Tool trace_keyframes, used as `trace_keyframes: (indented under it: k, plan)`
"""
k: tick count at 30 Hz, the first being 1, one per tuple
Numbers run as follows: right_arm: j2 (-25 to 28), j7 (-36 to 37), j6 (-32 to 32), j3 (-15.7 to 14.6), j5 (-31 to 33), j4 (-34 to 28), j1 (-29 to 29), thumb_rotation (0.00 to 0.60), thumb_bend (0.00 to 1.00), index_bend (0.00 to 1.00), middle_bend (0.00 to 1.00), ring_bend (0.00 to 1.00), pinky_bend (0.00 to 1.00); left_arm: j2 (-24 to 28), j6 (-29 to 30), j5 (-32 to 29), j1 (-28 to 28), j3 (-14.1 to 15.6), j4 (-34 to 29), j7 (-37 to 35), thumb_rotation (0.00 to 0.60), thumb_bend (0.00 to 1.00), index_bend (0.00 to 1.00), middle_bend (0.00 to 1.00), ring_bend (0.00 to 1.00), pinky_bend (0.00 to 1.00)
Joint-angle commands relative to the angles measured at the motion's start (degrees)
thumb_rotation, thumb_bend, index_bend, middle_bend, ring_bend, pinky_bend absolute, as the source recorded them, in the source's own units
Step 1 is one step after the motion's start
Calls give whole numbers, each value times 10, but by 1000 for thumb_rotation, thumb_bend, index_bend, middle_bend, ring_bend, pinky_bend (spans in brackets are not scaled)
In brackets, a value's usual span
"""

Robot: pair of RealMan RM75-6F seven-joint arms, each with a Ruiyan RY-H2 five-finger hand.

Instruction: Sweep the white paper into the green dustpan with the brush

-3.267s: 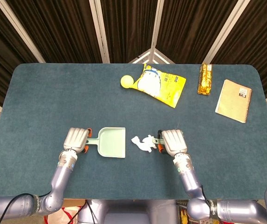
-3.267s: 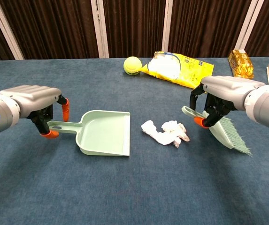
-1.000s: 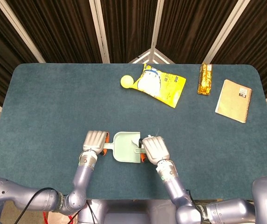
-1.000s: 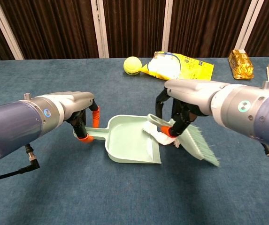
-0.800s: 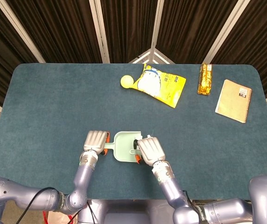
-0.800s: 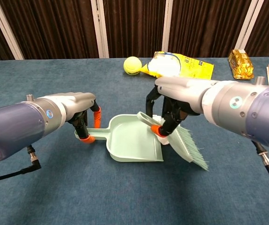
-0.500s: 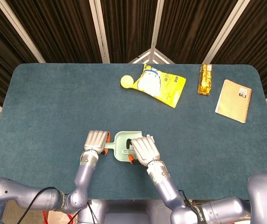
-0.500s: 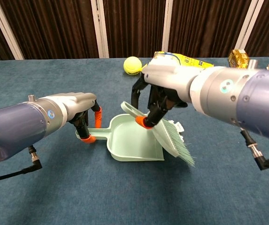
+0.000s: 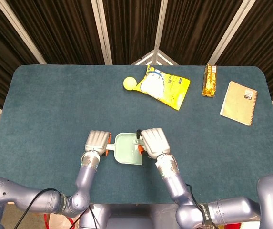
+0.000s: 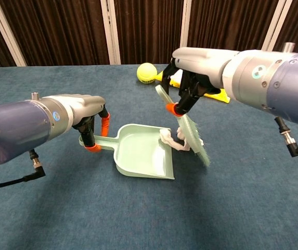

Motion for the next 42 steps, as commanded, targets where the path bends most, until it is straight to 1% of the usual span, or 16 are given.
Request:
trace_keyframes:
  k: [1, 7, 12, 16, 21, 29, 35, 42]
  plan:
    - [4, 2, -1, -5, -2, 6, -1, 600, 495, 814, 946, 968, 911, 8, 18, -37, -22, -16, -13, 38, 600, 640, 767, 1000, 998, 1000]
    - [12, 5, 7, -4, -15, 21, -1, 600, 495, 814, 946, 968, 911, 8, 31, -62, -40, -32, -17, 55, 600, 644, 769, 1000, 999, 1000]
    - [25, 0, 10, 3, -23, 29, 3, 600, 495, 814, 946, 968, 912, 9, 33, -68, -44, -34, -15, 55, 600, 647, 769, 1000, 999, 1000]
    - [32, 2, 7, 7, -17, 36, 4, 600, 495, 814, 946, 968, 912, 11, 32, -70, -45, -34, -12, 52, 600, 647, 768, 1000, 999, 1000]
    - [32, 6, -2, -3, -10, 51, 1, 600, 495, 814, 946, 968, 912, 13, 28, -66, -43, -30, -10, 40, 600, 647, 769, 1000, 999, 1000]
    - [29, 20, -18, -24, -17, 75, -7, 600, 495, 814, 946, 968, 912, 14, 21, -48, -40, -22, 1, 18, 600, 648, 771, 1000, 1000, 1000]
    - [31, 36, -37, -28, -21, 67, -9, 600, 495, 814, 946, 968, 911, 11, 17, -35, -37, -12, 9, 7, 600, 649, 770, 1000, 1000, 1000]
    - [49, 72, -71, -22, -30, 24, -12, 600, 495, 814, 946, 968, 912, 8, 16, -16, -29, -1, 21, -12, 600, 648, 770, 1000, 1000, 1000]
